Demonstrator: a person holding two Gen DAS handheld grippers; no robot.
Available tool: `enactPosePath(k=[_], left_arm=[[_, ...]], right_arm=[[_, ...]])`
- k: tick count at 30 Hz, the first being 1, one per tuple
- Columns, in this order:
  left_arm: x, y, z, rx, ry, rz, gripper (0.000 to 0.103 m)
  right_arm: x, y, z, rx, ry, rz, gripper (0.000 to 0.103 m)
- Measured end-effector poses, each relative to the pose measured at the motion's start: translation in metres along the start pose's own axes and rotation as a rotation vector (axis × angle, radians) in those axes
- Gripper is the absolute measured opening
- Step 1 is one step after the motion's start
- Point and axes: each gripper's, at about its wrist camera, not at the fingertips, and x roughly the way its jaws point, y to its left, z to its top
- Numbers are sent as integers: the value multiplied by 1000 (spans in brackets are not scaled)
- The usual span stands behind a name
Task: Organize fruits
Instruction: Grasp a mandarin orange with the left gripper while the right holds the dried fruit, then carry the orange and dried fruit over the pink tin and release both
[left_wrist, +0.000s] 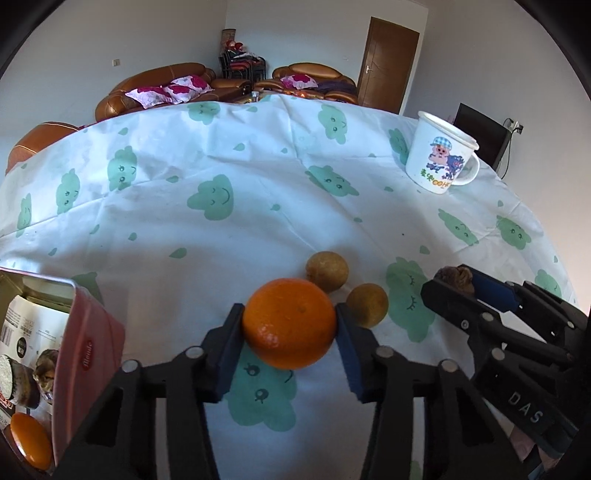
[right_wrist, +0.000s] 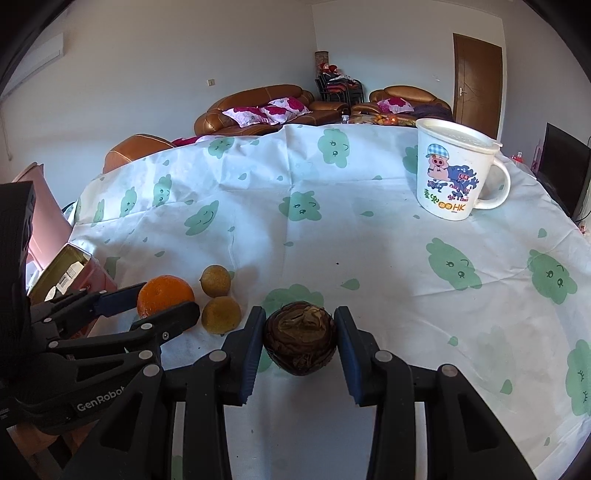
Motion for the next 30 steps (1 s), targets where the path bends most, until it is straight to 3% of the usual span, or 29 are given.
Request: enactPosePath(k=[5,16,30], left_arm=[[-5,6,-1,-30,-19,-8,48],[-35,3,-6,-6,-172,58,48],[-52,6,-11,-28,-256,60,48]], right_arm=[[-6,-1,-1,-2,-33,31,41],[-23,9,-2,-53,-123,70,41],[-44,13,-7,-83,-225,109,41]])
